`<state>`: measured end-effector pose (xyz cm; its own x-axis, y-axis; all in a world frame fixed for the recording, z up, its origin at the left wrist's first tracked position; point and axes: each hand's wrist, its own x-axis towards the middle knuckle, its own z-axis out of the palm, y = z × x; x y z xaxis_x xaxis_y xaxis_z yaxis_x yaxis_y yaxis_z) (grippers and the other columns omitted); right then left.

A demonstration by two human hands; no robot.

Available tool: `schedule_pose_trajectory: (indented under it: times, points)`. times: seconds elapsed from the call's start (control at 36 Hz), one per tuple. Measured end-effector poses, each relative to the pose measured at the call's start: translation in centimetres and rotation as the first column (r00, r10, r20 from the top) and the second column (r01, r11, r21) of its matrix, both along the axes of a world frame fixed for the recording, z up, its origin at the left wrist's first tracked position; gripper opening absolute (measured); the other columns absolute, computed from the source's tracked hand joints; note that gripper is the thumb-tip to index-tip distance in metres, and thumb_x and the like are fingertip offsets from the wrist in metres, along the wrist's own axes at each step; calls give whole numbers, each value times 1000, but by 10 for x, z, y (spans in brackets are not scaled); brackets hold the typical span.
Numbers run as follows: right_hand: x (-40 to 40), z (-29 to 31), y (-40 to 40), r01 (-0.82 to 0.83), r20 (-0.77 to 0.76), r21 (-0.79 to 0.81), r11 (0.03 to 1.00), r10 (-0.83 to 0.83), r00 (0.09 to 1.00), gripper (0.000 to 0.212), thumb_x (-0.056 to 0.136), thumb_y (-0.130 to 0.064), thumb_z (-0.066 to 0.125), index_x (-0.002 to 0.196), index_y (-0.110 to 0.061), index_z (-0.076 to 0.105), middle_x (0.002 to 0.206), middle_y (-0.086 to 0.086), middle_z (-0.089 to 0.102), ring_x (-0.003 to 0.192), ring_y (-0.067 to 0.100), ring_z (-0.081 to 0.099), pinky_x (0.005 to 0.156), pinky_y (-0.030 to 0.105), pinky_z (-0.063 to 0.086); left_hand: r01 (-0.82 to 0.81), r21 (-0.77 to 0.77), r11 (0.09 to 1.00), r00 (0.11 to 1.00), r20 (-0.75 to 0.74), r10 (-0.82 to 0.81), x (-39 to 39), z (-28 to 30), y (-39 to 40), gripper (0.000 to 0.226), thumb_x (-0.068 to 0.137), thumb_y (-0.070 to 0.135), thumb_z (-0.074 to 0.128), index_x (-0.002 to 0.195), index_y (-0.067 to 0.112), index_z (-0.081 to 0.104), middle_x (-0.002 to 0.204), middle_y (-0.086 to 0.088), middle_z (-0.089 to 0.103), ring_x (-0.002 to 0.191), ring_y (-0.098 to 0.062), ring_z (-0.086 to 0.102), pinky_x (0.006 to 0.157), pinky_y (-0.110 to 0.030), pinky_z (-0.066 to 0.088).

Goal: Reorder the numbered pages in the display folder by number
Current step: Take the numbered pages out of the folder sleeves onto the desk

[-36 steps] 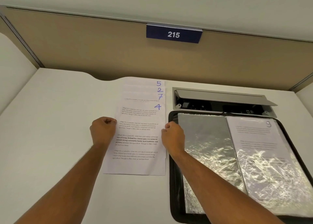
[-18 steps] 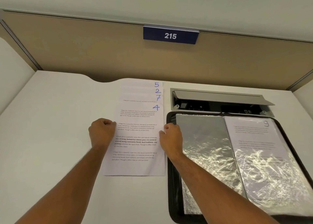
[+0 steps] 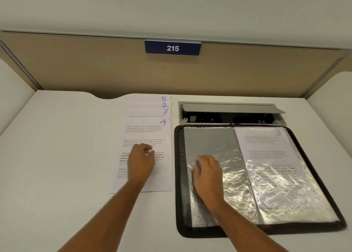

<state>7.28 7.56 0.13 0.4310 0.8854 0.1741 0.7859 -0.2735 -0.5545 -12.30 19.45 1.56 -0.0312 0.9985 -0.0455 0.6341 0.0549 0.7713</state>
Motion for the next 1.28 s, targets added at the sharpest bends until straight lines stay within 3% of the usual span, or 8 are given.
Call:
schedule_pose_trajectory:
  times: [0.25, 0.42, 0.69, 0.83, 0.97, 1.08, 1.19, 1.28]
  points:
    - [65, -8, -89, 112, 97, -43, 993, -108, 989, 40, 99, -25, 64, 134, -5, 62, 137, 10, 63, 126, 28, 59, 104, 49, 51, 415, -3, 910, 908, 68, -414, 95, -1, -114, 13, 100, 23, 61, 109, 31, 64, 106, 18, 60, 96, 3, 59, 82, -6, 44]
    - [117, -12, -146, 226, 196, -99, 969, -204, 959, 51, 100, -31, 61, 142, -2, 55, 147, 15, 55, 135, 32, 53, 108, 51, 48, 699, 80, 711, 714, -32, -699, 139, -8, -170, 29, 97, 26, 64, 126, 26, 65, 128, 15, 58, 116, 1, 52, 101, -10, 41]
    - [192, -23, -217, 618, 308, -216, 756, -548, 778, 81, 98, -51, 56, 140, 18, 45, 151, 38, 38, 144, 49, 33, 113, 60, 34, 660, 63, 749, 742, -214, -635, 169, -9, -188, 14, 97, 28, 58, 108, 29, 67, 110, 17, 61, 101, -1, 51, 90, -24, 50]
    - [199, -24, -221, 524, 357, -212, 825, -433, 828, 71, 96, -46, 32, 135, 7, 57, 147, 43, 39, 141, 55, 33, 113, 63, 29, 621, 28, 783, 770, -210, -603, 178, -5, -195, 15, 97, 27, 64, 111, 25, 67, 112, 13, 60, 103, -5, 51, 92, -21, 47]
    - [195, -22, -209, 440, 350, -110, 891, -380, 856, 37, 99, -17, 56, 133, -7, 66, 146, 40, 43, 142, 54, 37, 114, 64, 34, 532, -64, 844, 845, -17, -534, 187, 9, -200, 8, 97, 22, 65, 104, 20, 68, 103, 9, 64, 89, -8, 64, 81, -21, 56]
    - [176, -13, -195, 261, 199, -11, 965, -254, 947, 47, 96, -15, 67, 142, -13, 59, 149, 31, 46, 128, 47, 56, 99, 60, 53, 449, -133, 884, 891, 142, -431, 191, 23, -201, 33, 98, 36, 64, 127, 22, 58, 116, 13, 58, 100, 0, 59, 72, -5, 43]
    - [147, -5, -182, -40, 166, 129, 991, 18, 986, 53, 99, -21, 59, 151, -16, 49, 158, 21, 40, 107, 32, 70, 92, 41, 60, 370, -149, 917, 918, 209, -337, 191, 33, -194, 55, 96, 61, 52, 138, 25, 50, 122, 9, 60, 105, -8, 61, 90, -26, 50]
    - [123, -2, -173, -262, 210, 178, 949, 223, 952, 67, 97, -13, 67, 157, -20, 39, 158, 22, 40, 103, 31, 70, 90, 40, 60, 291, -149, 945, 931, 273, -244, 187, 43, -189, 71, 88, 74, 43, 145, 30, 40, 119, 7, 62, 103, -13, 64, 87, -31, 49]
